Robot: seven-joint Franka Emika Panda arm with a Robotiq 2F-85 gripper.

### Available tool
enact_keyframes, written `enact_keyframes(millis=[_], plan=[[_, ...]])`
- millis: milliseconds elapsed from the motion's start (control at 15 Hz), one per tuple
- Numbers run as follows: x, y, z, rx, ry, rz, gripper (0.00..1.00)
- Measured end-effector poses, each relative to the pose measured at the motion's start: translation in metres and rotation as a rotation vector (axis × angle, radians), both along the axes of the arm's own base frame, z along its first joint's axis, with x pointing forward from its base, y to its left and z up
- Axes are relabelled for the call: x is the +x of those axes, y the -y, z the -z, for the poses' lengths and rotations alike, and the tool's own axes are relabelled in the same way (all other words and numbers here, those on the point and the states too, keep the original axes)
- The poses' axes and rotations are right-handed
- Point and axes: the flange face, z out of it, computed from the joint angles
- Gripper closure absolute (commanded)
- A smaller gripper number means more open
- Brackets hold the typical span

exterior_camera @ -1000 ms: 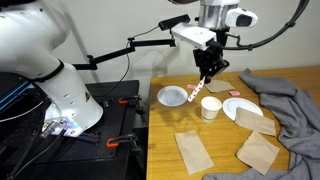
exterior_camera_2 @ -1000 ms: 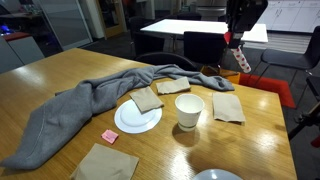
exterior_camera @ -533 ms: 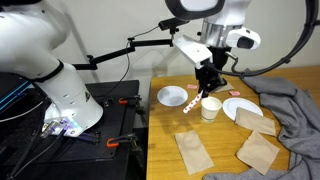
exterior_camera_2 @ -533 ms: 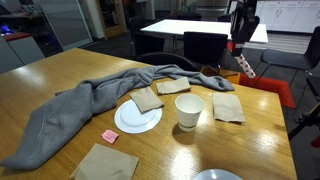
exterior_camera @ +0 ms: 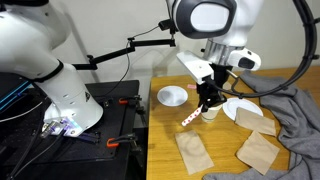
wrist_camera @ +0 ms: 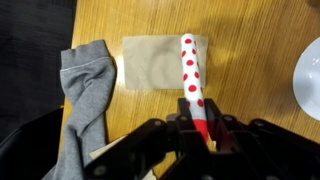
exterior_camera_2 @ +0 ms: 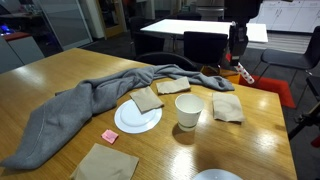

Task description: Take the marker out of the white coffee cup

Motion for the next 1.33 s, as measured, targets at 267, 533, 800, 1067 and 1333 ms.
enact_keyframes(millis=[267, 533, 800, 1067, 1333], plan=[[0.006, 0.020, 0.014, -0.047, -0.019, 0.048, 0.95], [0.013, 0.039, 0.033, -0.060, -0.043, 0.077, 0.95], [0.022, 0.048, 0.057, -0.068, -0.072, 0.084, 0.95], [0.034, 0.052, 0.081, -0.082, -0.081, 0.064, 0.95], [0.044, 0.056, 0.107, -0.085, -0.085, 0.042, 0.95]])
